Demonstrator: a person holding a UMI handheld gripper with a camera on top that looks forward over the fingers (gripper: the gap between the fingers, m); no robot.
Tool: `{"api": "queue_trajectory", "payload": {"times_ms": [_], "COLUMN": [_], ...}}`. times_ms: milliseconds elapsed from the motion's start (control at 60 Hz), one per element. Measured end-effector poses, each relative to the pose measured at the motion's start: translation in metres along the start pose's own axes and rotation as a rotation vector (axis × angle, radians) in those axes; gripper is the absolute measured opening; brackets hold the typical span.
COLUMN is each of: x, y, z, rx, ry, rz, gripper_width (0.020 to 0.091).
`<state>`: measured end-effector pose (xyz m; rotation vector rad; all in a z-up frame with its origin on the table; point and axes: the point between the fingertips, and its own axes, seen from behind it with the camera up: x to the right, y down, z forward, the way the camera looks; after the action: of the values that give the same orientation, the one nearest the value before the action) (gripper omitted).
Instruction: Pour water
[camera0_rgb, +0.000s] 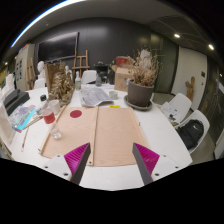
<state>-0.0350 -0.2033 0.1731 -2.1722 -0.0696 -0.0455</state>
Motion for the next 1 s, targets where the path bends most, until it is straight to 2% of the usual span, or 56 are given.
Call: {"api": "queue_trajectory", "payload": {"times_ms": [133,333,450,583,750,833,883,917,967,983,1000], "x": [-0.037,-0.145,-0.211,-0.263,-0.3,-0.304,-0.3,-0.299,-0.302,-0.303,-0.302], "y": [0.004,0.01,0.01,0.003,-0.01,-0.019,-0.021,-0.022,-0.025,-0.026,-0.026], "z": [0.004,0.021,0.039,0.077,0.146,0.176,0.192,0.2,0.207,0.208,0.209], "rx": [-0.007,0.011,0.048,0.11,0.145,0.177,0.191,0.199,0.217,0.223,0.227], "ry": [-0.05,-0.155,-0.207,-0.186,-0.139,-0.104,-0.067,-0.05,-0.054,-0.053,-0.049], "rz": [-0.02,-0.059,-0.075,-0.098,-0.032,-0.019,-0.021,-0.02,-0.008,0.0,0.01], "gripper_width": [0.086,0.0858,0.0861,0.0858,0.0846,0.078,0.0708,0.0626,0.0464,0.0427,0.0429]}}
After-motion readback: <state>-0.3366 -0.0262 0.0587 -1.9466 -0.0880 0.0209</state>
